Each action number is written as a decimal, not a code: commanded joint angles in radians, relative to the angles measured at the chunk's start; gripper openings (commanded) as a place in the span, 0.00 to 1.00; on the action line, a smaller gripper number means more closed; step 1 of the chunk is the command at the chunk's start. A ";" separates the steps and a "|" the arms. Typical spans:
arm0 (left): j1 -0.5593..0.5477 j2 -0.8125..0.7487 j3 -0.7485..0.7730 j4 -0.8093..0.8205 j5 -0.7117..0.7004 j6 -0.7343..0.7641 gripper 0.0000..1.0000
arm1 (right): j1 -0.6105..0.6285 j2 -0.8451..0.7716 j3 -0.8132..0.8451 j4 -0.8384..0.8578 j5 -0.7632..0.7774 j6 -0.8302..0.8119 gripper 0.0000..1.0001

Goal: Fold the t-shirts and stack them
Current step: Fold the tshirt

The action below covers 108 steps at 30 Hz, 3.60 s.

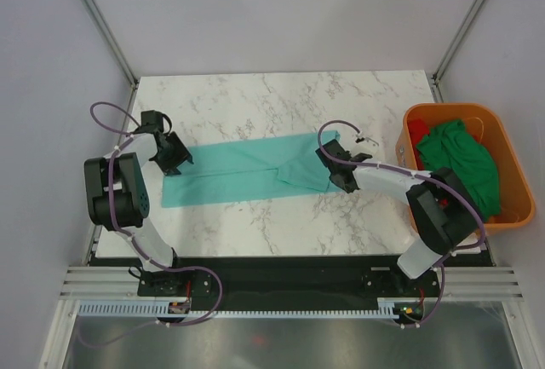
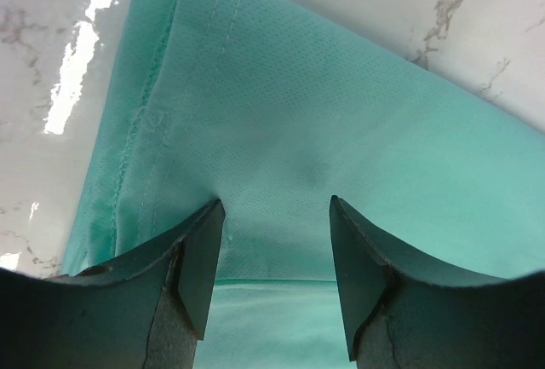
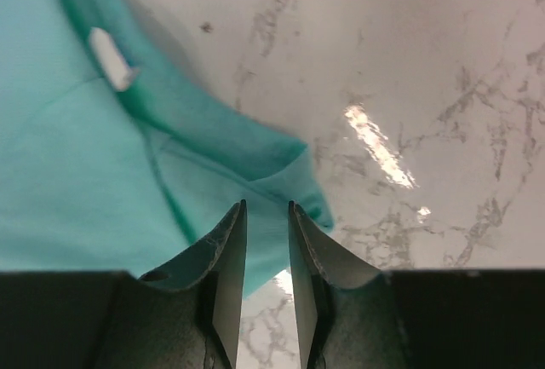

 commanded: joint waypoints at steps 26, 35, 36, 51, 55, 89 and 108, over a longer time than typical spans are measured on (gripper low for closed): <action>-0.101 -0.340 0.009 -0.053 0.132 0.052 0.77 | -0.017 0.043 0.247 -0.212 -0.020 0.281 0.54; -0.170 -0.428 -0.030 -0.027 0.146 0.051 0.76 | -0.016 0.247 0.380 -0.192 -0.007 0.342 0.58; -0.181 -0.436 -0.040 -0.007 0.141 0.051 0.76 | -0.016 0.267 0.388 -0.192 -0.004 0.336 0.58; -0.230 -0.537 -0.105 0.029 0.083 0.063 0.76 | -0.244 0.512 0.532 0.263 -0.112 -0.465 0.56; -0.243 -0.545 -0.109 0.032 0.072 0.069 0.76 | -0.293 0.693 0.836 0.313 -0.199 -0.761 0.56; -0.249 0.129 0.064 -0.105 -0.073 0.106 0.69 | -0.304 -0.004 0.583 0.256 -0.504 -0.747 0.61; -0.028 -0.251 -0.177 -0.142 -0.046 -0.021 0.70 | -0.290 0.034 0.273 0.349 -0.515 -0.455 0.52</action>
